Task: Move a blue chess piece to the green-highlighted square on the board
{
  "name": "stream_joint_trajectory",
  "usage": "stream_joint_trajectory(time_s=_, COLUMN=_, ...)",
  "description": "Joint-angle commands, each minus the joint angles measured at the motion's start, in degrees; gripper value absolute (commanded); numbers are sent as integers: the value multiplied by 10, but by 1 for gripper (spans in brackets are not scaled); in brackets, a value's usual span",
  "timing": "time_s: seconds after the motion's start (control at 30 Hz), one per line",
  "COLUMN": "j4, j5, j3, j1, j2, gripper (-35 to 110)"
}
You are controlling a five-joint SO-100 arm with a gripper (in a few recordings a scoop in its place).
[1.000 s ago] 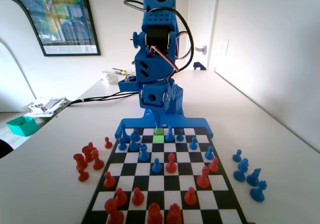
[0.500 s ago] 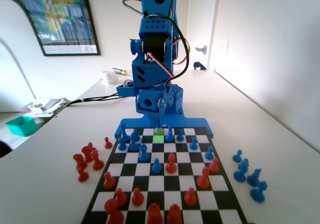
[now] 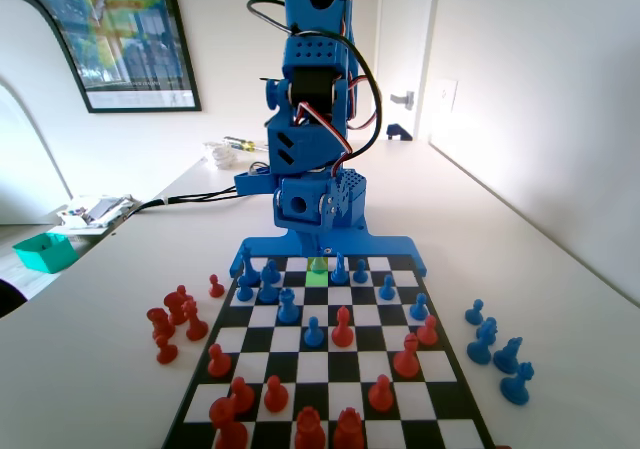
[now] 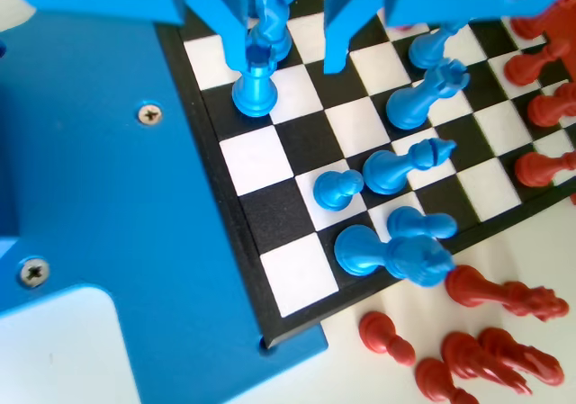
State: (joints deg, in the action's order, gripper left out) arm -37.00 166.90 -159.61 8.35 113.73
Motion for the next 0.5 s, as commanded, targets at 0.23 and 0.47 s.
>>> stream_joint_trajectory(time_s=0.23, j4=-6, j5=72, j3=-4, j1=6, j2=-4, gripper=16)
stream_joint_trajectory(time_s=0.47, j4=-147, j5=69, j3=87, j1=5, j2=-4, gripper=15)
